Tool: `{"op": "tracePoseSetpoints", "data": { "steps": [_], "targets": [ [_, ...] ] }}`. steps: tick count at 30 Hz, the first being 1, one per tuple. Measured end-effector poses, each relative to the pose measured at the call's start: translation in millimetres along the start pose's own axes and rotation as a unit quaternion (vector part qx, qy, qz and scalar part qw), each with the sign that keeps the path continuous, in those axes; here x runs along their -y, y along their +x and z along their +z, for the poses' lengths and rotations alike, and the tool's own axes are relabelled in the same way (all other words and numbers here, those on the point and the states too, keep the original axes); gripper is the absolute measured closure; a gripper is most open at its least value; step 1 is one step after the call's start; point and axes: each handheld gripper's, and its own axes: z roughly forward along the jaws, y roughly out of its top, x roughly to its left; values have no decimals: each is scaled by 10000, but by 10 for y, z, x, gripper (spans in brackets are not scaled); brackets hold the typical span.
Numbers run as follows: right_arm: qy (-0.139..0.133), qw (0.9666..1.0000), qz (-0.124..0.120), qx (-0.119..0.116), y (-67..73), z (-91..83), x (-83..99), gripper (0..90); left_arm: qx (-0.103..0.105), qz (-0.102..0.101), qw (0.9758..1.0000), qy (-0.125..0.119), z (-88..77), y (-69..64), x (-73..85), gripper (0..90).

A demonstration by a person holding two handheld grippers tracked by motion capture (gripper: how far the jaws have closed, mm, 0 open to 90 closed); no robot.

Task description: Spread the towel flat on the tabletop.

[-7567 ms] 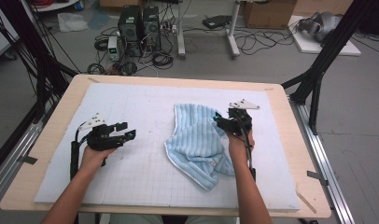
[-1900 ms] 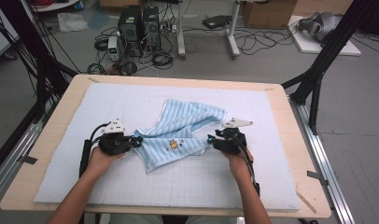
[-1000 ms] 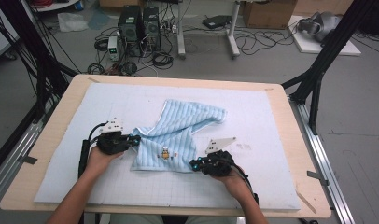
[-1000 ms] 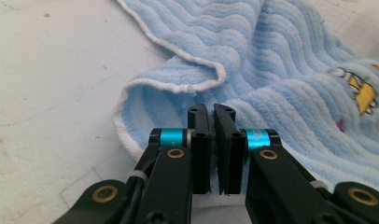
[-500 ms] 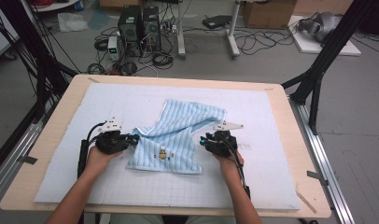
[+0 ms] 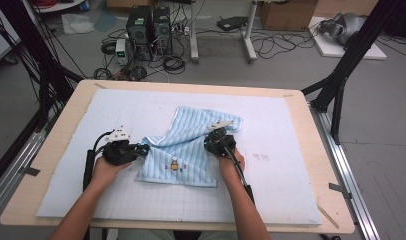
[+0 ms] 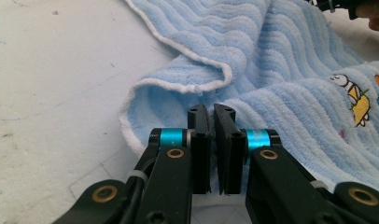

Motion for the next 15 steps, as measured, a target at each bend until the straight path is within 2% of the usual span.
{"op": "tracePoseSetpoints", "data": {
  "steps": [1, 2, 4, 6, 8, 9, 10, 12, 14, 15],
  "targets": [
    [44, 9999, -124, 37, 16, 4, -11, 894, 4, -6, 10000, -4, -2, 0, -1, 848],
    [58, 9999, -147, 20, 15, 5, -19, 894, 8, -1, 10000, -6, -4, 1, -1, 848],
    [65, 10000, -62, -37, -20, -4, -17, 896, 14, -13, 10000, -7, -3, 1, 1, 848],
    [83, 9999, -30, 84, -82, -26, -11, 897, 24, -29, 10000, -23, -1, 1, 2, 848],
    [46, 9995, 171, 244, -229, -89, 14, 897, 28, -8, 10000, -25, -8, 1, -2, 848],
    [46, 9995, 171, 244, -229, -89, 14, 897, 44, -15, 10000, -47, -10, 2, -1, 848],
    [-46, 9987, 378, 332, -345, -146, 35, 897, 71, -34, 9999, -66, -12, 2, -2, 848],
    [-114, 9975, 550, 421, -450, -200, 53, 897, 97, -39, 9999, -79, -12, 2, -3, 848],
    [-145, 9971, 619, 426, -489, -221, 61, 898, 116, -32, 9999, -84, -7, -1, -3, 848],
    [-133, 9965, 584, 591, -507, -244, 60, 898, 111, -30, 9999, -69, -7, 1, -3, 848]
  ]
}}
